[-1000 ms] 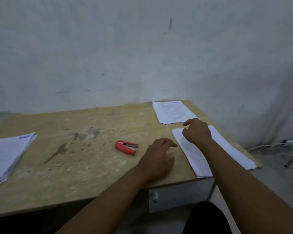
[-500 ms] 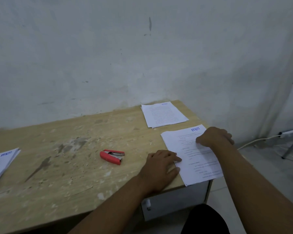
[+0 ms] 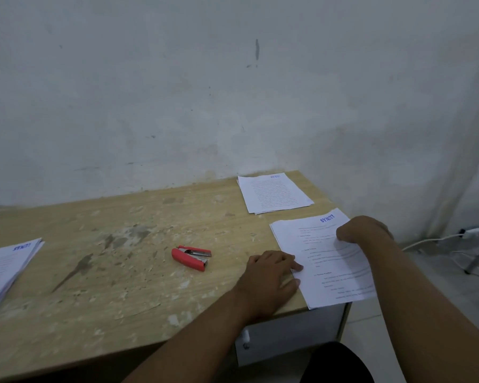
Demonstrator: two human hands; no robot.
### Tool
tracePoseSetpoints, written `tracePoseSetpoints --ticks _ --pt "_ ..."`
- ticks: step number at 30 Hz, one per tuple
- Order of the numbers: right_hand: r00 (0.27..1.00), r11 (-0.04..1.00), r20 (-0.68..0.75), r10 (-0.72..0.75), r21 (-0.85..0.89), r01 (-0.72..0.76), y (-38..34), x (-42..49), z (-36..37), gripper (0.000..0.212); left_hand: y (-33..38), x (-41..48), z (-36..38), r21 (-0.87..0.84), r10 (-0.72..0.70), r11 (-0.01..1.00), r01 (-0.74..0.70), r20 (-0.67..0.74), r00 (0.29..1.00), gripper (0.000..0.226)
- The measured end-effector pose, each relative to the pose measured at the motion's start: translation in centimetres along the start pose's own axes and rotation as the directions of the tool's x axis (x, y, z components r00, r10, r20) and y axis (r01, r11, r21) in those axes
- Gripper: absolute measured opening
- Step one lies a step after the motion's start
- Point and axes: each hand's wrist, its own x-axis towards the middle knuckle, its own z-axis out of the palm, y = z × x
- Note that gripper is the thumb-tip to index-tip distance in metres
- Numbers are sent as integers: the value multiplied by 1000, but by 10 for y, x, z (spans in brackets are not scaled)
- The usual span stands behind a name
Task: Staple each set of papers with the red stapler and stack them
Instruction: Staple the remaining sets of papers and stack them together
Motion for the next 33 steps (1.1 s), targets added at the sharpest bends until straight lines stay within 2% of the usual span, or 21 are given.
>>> tracePoseSetpoints --ticks 3,6,8,10,12,15,18,20,22,23,24,26,27,30,33 --pt "998 998 -21 -57 21 57 -2 -6 -2 23 -1 -1 0 1 -3 1000 3 2 1000 45" --pt "996 995 -24 -86 49 87 -8 -14 -5 23 -1 -1 -3 -8 1 1000 -1 10 1000 45" --pt "990 988 -75 -118 94 125 -14 -26 -11 24 -1 -2 -6 -42 6 999 -6 2 1000 43" --pt "976 966 -142 -166 174 189 -22 -36 -19 27 -1 -2 -11 -233 -47 972 40 -25 999 44" --pt "953 923 -196 -230 267 278 -33 -49 -31 26 -4 0 -23 -506 -189 852 132 -61 980 52" --pt "895 788 -241 -376 425 445 -51 -69 -49 11 -18 7 -54 -693 -417 697 187 -178 891 61" --pt "806 606 -303 -509 539 585 -74 -93 -57 13 -46 12 -99 -821 -618 519 238 -168 768 74" --pt "749 458 -342 -568 625 632 -92 -112 -58 25 -64 5 -132 -860 -687 428 278 -109 718 99" --pt "704 324 -344 -621 706 631 -111 -136 -55 23 -80 -10 -165 -903 -690 378 205 -127 712 115" --pt "684 264 -333 -649 745 613 -122 -148 -50 22 -86 -20 -181 -915 -680 377 147 -166 714 106" --pt "666 209 -326 -671 779 592 -133 -159 -43 23 -89 -29 -194 -913 -671 399 89 -225 707 86" --pt "634 134 -314 -707 820 556 -155 -178 -25 26 -96 -49 -219 -857 -675 514 40 -375 636 45" --pt "617 109 -308 -724 832 543 -166 -189 -13 27 -101 -63 -230 -813 -675 581 41 -453 582 33" --pt "580 64 -292 -760 855 514 -188 -212 24 28 -111 -96 -244 -737 -682 672 72 -578 448 17" --pt "555 88 -268 -787 842 532 -197 -234 71 30 -130 -134 -231 -740 -716 660 127 -569 403 15"
